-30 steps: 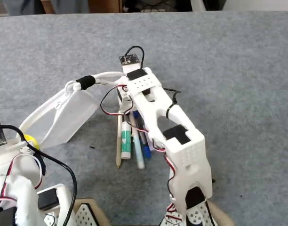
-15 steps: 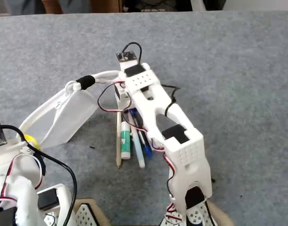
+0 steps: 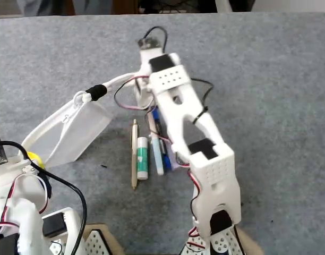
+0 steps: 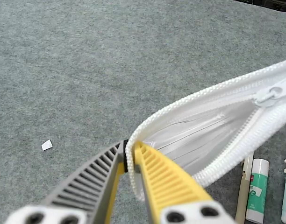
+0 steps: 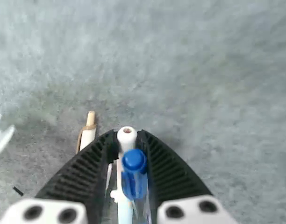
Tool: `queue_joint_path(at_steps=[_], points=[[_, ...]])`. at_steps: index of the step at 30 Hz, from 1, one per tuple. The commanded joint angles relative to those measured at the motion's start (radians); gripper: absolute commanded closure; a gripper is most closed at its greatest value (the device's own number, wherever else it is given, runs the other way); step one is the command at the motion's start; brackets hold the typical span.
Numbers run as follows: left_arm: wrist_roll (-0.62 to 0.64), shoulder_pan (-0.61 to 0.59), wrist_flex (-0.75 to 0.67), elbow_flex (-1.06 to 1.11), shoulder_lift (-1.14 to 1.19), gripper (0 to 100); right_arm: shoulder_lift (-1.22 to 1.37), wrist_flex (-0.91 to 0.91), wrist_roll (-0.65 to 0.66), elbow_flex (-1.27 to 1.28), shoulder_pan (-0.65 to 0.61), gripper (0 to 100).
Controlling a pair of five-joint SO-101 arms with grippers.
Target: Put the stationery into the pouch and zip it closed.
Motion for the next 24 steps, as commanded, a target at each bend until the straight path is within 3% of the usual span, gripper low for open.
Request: queue_joint_path(at_steps=[1,17,24], points=[[0.006,-0.016,0.012,0.019,0.012,97,-0.012,0.046,0.011,-0.119,0.029,98.6],[0.006,-0.016,0.012,0.019,0.012,97,-0.012,0.081,0.011,-0.252,0.032,98.6],[0.006,-0.016,0.012,0.019,0.012,97,-0.012,0.215,0.011,-0.558,0.031,98.6]])
